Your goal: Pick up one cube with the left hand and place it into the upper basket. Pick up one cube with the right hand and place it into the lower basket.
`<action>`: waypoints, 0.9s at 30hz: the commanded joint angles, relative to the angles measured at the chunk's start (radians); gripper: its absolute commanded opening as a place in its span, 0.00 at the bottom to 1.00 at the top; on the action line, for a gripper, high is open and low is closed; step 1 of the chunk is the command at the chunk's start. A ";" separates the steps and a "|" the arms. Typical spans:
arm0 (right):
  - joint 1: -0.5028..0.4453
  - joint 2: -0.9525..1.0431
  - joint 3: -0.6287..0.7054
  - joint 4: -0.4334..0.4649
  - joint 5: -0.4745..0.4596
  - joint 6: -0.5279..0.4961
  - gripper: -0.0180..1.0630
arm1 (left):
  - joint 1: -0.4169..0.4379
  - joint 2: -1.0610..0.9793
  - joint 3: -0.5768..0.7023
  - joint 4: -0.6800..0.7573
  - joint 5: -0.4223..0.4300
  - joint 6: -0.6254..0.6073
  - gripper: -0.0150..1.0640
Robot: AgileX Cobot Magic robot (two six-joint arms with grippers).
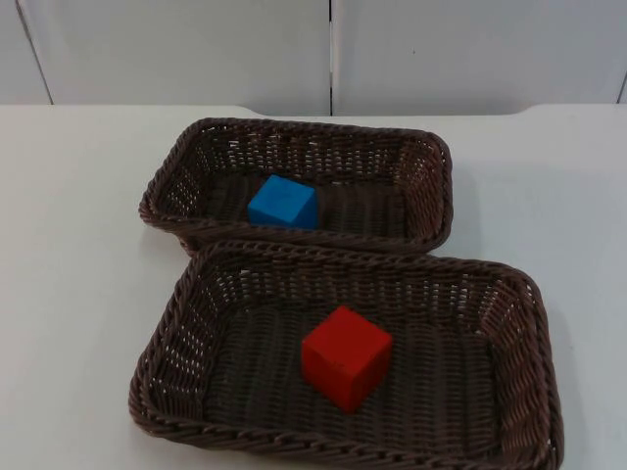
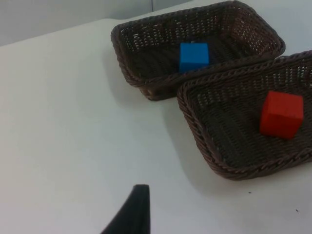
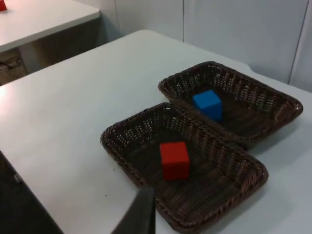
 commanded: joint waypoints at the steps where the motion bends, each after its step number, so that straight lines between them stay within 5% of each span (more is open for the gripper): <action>1: -0.001 -0.012 -0.001 -0.011 0.022 0.009 0.83 | -0.002 -0.005 0.003 0.004 0.005 -0.008 0.99; 18: -0.001 -0.012 0.008 -0.042 0.125 0.021 0.83 | -0.002 -0.005 0.003 0.004 0.005 -0.008 0.99; 27: -0.001 -0.012 0.127 -0.034 0.039 0.035 0.83 | -0.002 -0.005 0.003 0.004 0.005 -0.008 0.99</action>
